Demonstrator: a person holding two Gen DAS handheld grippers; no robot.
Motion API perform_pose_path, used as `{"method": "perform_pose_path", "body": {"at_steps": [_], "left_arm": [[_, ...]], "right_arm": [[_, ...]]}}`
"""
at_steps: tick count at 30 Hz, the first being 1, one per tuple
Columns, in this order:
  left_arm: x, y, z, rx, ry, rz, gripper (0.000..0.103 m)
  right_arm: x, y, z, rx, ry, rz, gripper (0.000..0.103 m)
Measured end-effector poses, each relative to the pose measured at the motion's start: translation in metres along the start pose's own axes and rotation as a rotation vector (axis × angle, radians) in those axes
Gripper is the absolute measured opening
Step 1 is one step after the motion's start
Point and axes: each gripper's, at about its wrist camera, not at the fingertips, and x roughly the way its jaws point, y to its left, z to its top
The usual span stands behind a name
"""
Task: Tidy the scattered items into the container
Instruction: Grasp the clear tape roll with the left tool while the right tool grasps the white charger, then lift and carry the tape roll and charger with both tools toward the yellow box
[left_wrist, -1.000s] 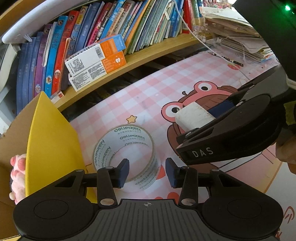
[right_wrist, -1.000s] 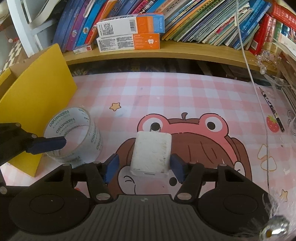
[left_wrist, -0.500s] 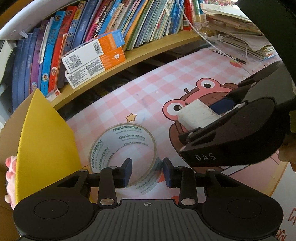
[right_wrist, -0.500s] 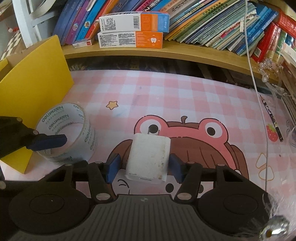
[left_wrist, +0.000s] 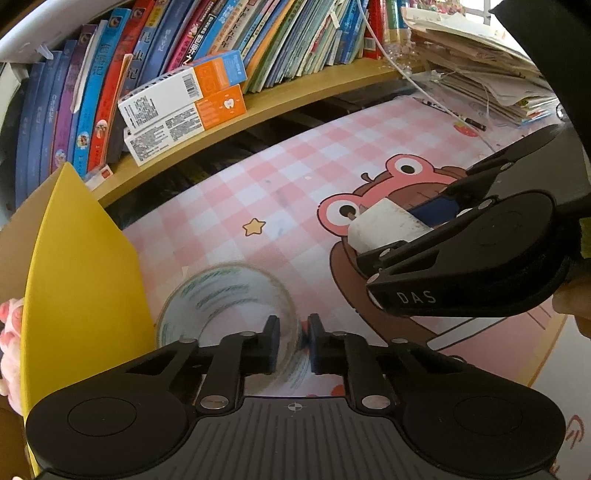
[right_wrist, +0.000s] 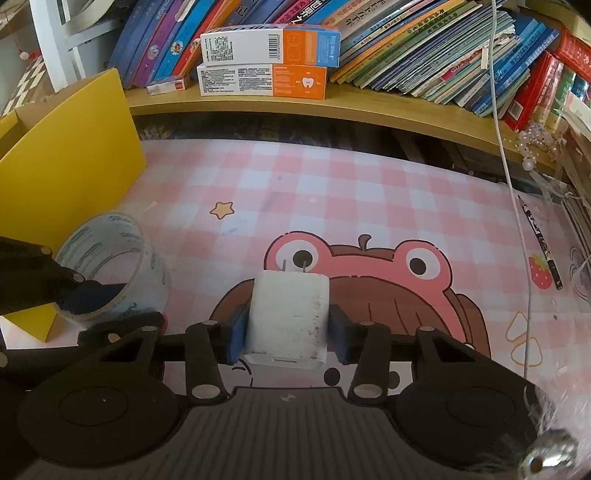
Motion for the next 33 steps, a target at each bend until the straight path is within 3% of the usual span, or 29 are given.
{"method": "perform_pose_path", "body": {"at_steps": [11, 33], "left_arm": [[-0.025, -0.005, 0.006, 0.019, -0.071, -0.013, 0.009], [-0.062, -0.019, -0.004, 0.014, -0.093, -0.081, 0.009]], "right_arm": [[-0.017, -0.005, -0.006, 0.042, -0.007, 0.033, 0.042], [-0.061, 0.001, -0.032, 0.043, -0.021, 0.023, 0.042]]}}
